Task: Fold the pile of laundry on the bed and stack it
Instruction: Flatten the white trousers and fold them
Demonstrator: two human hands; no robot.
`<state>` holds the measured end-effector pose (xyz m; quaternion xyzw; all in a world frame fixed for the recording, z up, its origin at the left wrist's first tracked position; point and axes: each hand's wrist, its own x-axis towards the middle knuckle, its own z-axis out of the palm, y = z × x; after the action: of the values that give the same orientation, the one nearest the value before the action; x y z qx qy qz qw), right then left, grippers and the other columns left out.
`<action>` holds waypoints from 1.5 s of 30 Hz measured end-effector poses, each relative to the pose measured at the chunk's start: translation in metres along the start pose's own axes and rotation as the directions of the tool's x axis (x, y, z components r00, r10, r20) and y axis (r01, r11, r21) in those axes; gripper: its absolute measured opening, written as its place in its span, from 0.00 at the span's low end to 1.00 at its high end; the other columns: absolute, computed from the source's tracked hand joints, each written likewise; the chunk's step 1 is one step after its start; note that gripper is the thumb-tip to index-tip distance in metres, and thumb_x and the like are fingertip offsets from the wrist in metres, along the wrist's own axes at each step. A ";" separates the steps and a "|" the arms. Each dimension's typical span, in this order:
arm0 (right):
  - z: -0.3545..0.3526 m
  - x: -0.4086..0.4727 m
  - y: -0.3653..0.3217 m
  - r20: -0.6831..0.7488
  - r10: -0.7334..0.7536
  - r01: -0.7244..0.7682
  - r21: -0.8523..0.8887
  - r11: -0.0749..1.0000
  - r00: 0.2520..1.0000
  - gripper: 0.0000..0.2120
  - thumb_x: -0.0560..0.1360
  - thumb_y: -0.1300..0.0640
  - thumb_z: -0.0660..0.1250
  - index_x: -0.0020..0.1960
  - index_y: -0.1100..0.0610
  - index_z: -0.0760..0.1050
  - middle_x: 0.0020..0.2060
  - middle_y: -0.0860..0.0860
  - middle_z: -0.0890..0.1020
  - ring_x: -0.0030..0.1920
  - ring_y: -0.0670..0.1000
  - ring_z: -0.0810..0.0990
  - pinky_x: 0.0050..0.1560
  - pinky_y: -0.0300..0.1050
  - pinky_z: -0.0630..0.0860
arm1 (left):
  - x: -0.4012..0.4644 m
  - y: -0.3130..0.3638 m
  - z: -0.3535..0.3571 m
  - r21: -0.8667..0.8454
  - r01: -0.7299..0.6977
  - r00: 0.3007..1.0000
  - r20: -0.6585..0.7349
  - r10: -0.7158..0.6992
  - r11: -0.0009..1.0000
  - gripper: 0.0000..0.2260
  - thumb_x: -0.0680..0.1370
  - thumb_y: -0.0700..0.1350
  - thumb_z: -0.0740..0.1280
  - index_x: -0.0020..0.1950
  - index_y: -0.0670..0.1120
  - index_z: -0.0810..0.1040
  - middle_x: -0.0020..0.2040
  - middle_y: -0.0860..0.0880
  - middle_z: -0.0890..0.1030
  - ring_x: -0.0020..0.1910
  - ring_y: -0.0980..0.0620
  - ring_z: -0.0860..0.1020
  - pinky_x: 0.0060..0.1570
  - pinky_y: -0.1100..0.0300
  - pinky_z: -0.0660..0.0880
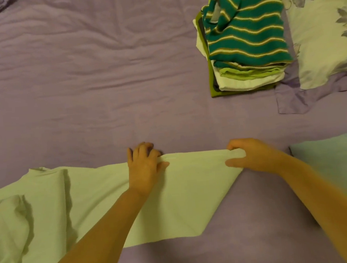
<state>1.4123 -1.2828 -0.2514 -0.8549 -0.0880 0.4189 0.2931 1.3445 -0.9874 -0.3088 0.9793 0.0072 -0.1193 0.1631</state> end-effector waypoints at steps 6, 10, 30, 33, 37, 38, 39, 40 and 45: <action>0.039 0.003 0.020 -0.433 0.265 -0.033 0.473 0.880 0.862 0.10 0.71 0.54 0.74 0.44 0.52 0.72 0.37 0.45 0.76 0.37 0.42 0.73 0.32 0.30 0.69 | 0.021 0.079 0.019 -0.080 -0.173 0.967 0.174 0.185 0.982 0.21 0.77 0.60 0.63 0.60 0.47 0.79 0.62 0.49 0.77 0.70 0.46 0.65 0.71 0.40 0.49; 0.048 -0.009 0.020 -0.328 0.352 0.093 0.833 0.545 0.877 0.09 0.73 0.56 0.71 0.50 0.50 0.74 0.46 0.46 0.82 0.45 0.42 0.81 0.41 0.32 0.75 | 0.040 0.128 0.016 -0.210 -0.227 0.903 0.321 0.286 0.951 0.14 0.79 0.55 0.62 0.56 0.46 0.77 0.50 0.48 0.80 0.55 0.46 0.75 0.66 0.48 0.61; 0.126 -0.050 0.064 -0.536 0.274 -0.367 -0.072 0.927 0.798 0.29 0.80 0.51 0.60 0.77 0.52 0.52 0.65 0.52 0.73 0.50 0.53 0.81 0.37 0.43 0.74 | 0.052 0.164 0.056 -0.069 -0.100 0.995 -0.005 0.099 0.993 0.13 0.78 0.53 0.65 0.58 0.50 0.81 0.60 0.48 0.76 0.63 0.44 0.69 0.69 0.43 0.56; 0.133 -0.054 0.063 -0.697 0.141 -0.375 -0.194 0.907 0.703 0.30 0.64 0.59 0.79 0.63 0.61 0.76 0.44 0.57 0.82 0.25 0.54 0.79 0.19 0.40 0.68 | 0.053 0.166 0.057 0.023 -0.181 0.982 0.050 0.180 0.983 0.14 0.78 0.53 0.64 0.62 0.52 0.79 0.66 0.47 0.72 0.70 0.43 0.62 0.72 0.40 0.47; 0.143 -0.055 0.058 -0.778 0.156 -0.369 -0.104 0.924 0.609 0.17 0.64 0.57 0.79 0.47 0.61 0.78 0.44 0.58 0.80 0.38 0.59 0.81 0.35 0.49 0.77 | 0.039 0.158 0.056 0.130 -0.159 0.986 0.080 0.149 0.979 0.23 0.79 0.57 0.62 0.72 0.52 0.66 0.77 0.44 0.58 0.76 0.40 0.51 0.72 0.41 0.38; 0.145 -0.056 0.057 -0.782 0.195 -0.392 -0.068 0.918 0.592 0.16 0.65 0.55 0.78 0.46 0.61 0.77 0.44 0.58 0.79 0.40 0.60 0.80 0.38 0.51 0.76 | 0.030 0.153 0.056 0.137 -0.143 0.988 0.078 0.134 0.980 0.25 0.79 0.58 0.61 0.74 0.52 0.63 0.78 0.43 0.56 0.77 0.40 0.49 0.72 0.43 0.36; 0.146 -0.058 0.056 -0.779 0.239 -0.414 -0.028 0.910 0.579 0.15 0.67 0.53 0.77 0.45 0.62 0.77 0.44 0.58 0.79 0.41 0.60 0.80 0.40 0.51 0.76 | 0.018 0.145 0.056 0.151 -0.134 0.989 0.086 0.122 0.979 0.27 0.80 0.59 0.59 0.76 0.52 0.60 0.78 0.43 0.53 0.77 0.40 0.48 0.71 0.43 0.35; 0.149 -0.059 0.054 -0.779 0.275 -0.435 0.003 0.900 0.564 0.15 0.68 0.52 0.76 0.44 0.62 0.77 0.43 0.59 0.79 0.42 0.61 0.79 0.40 0.52 0.75 | 0.004 0.137 0.057 0.165 -0.129 0.988 0.103 0.113 0.978 0.28 0.80 0.59 0.57 0.77 0.51 0.57 0.79 0.43 0.51 0.77 0.40 0.46 0.72 0.43 0.36; 0.156 -0.063 0.054 -0.785 0.297 -0.516 -0.033 0.856 0.543 0.15 0.69 0.54 0.75 0.39 0.64 0.76 0.45 0.63 0.79 0.43 0.63 0.77 0.40 0.53 0.72 | -0.060 0.105 0.059 0.173 -0.064 0.987 0.157 0.037 0.983 0.26 0.81 0.58 0.51 0.76 0.48 0.59 0.77 0.39 0.55 0.75 0.34 0.54 0.70 0.33 0.50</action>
<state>1.2476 -1.2852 -0.3155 -0.9762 0.1906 0.0645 0.0809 1.2784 -1.1045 -0.3156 0.9778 -0.0408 -0.1903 0.0782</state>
